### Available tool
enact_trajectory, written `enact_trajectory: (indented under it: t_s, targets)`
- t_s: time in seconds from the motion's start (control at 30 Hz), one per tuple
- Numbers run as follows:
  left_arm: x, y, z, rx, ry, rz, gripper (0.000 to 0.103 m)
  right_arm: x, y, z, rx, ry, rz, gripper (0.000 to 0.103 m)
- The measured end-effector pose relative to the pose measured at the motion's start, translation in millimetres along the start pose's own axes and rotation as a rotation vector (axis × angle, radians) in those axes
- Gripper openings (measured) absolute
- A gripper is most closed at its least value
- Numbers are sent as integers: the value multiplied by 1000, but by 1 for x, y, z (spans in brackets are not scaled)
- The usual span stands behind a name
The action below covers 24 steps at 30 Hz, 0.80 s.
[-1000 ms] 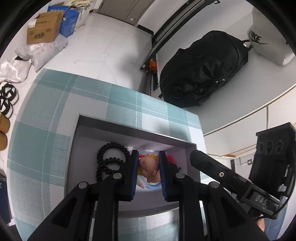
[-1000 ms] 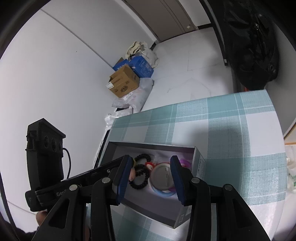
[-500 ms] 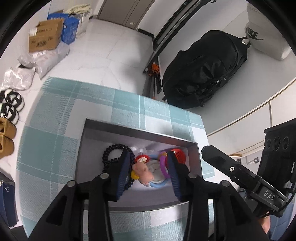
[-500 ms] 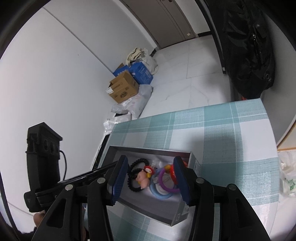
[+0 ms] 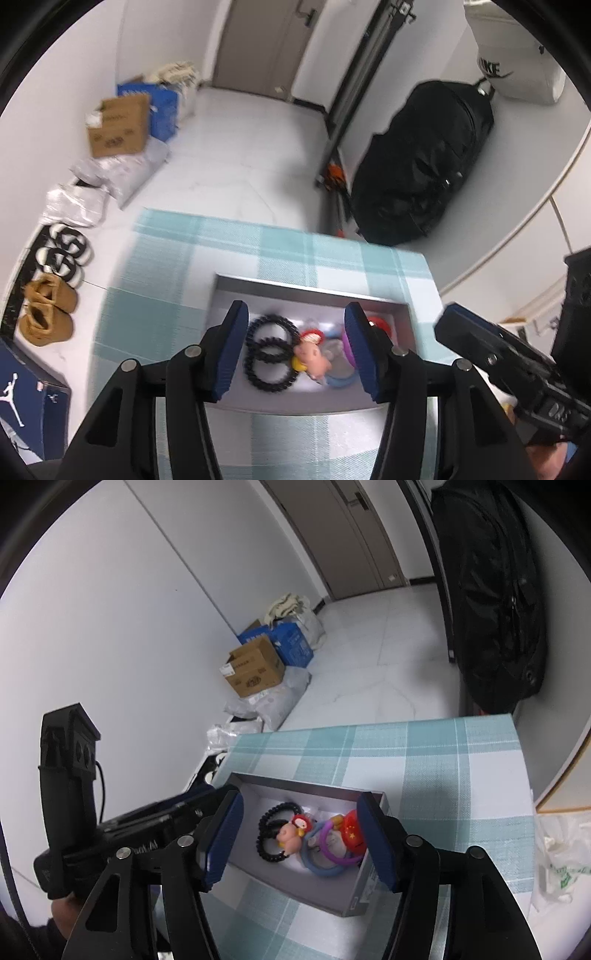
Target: Organize jewelry
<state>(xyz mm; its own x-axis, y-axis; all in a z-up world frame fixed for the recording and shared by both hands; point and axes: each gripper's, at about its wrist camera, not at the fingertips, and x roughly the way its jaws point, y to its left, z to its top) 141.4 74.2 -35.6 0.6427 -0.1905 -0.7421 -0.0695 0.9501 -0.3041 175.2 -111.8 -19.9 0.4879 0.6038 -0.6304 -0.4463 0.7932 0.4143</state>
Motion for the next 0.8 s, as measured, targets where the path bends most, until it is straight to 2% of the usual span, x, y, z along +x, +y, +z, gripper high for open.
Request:
enact_trajectory:
  t_s: [0.1, 0.2, 0.37, 0.53, 0.6, 0.8]
  targets:
    - [-13, 1, -1, 9, -63, 34, 53, -8, 6, -3, -16, -26, 13, 68]
    - [-26, 1, -4, 23, -117, 63, 67, -19, 14, -8, -56, -63, 19, 73]
    - [-42, -6, -12, 55, -177, 75, 70, -35, 26, -18, -114, -117, 25, 79]
    - [-58, -12, -24, 84, -233, 75, 82, -47, 34, -28, -154, -150, 7, 90]
    - [-65, -14, -27, 89, -251, 75, 83, -51, 35, -32, -163, -156, -16, 96]
    - [-76, -15, -39, 93, -262, 78, 85, -67, 37, -46, -171, -179, -27, 101]
